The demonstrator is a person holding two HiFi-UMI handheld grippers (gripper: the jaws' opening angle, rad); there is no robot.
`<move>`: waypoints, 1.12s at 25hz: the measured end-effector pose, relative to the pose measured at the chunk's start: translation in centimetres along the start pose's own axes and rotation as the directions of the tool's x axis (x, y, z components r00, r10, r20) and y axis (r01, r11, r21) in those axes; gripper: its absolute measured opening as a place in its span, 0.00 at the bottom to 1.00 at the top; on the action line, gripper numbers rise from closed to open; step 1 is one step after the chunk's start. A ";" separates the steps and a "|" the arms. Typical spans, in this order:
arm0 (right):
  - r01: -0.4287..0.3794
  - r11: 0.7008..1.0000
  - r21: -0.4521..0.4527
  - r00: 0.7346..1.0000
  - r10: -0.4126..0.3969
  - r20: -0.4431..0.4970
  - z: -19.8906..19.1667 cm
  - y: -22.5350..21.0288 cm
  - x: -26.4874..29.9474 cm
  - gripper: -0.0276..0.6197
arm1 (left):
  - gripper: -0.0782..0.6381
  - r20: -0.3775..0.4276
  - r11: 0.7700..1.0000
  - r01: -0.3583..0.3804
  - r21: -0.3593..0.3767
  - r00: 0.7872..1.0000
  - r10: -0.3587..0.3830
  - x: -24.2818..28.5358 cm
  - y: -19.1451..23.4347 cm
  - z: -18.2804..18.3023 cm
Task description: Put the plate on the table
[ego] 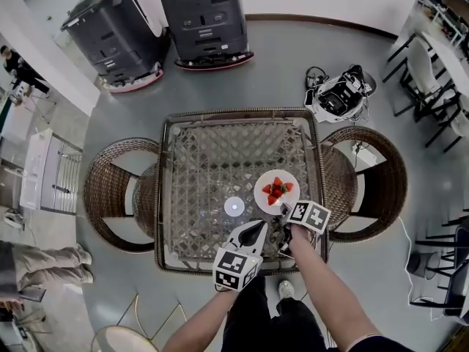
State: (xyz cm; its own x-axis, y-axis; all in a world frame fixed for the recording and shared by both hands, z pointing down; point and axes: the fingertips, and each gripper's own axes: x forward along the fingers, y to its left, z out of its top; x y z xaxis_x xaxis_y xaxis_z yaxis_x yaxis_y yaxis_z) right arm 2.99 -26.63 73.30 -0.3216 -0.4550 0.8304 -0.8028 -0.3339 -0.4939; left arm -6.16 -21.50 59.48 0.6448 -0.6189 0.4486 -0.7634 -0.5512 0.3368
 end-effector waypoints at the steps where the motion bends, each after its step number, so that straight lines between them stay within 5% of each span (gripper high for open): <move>1: 0.010 1.000 -0.010 1.000 -0.010 -0.005 0.0 0.0 -0.1 0.19 | 0.12 0.000 1.000 0.000 -0.002 1.000 0.000 -0.1 0.1 0.1; 11: 0.035 0.998 0.045 0.998 -0.032 -0.060 -0.1 -0.5 0.1 0.20 | 0.12 0.010 1.000 0.012 -0.011 1.000 -0.012 -0.2 0.3 0.3; 20: 0.101 0.994 -0.040 0.994 -0.103 -0.044 -0.2 -1.6 -0.9 0.20 | 0.12 0.011 1.000 0.027 -0.008 1.000 -0.027 0.0 0.6 0.8; 24: 0.036 0.993 -0.116 0.998 -0.030 0.050 1.0 -0.8 -2.5 0.19 | 0.12 0.011 1.000 0.030 -0.002 0.999 -0.030 -0.2 0.6 1.1; 28: -0.034 0.962 -0.271 0.988 0.074 0.139 2.2 1.2 -5.0 0.05 | 0.12 0.019 0.999 0.033 0.009 0.999 -0.034 -0.3 0.4 1.9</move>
State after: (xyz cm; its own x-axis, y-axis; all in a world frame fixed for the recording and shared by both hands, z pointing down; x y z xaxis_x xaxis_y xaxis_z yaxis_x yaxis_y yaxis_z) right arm 4.72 -26.60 67.99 -0.3076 -0.5887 0.7475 -0.8974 -0.0818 -0.4336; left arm -6.60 -22.58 57.86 0.6707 -0.6104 0.4213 -0.7410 -0.5767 0.3441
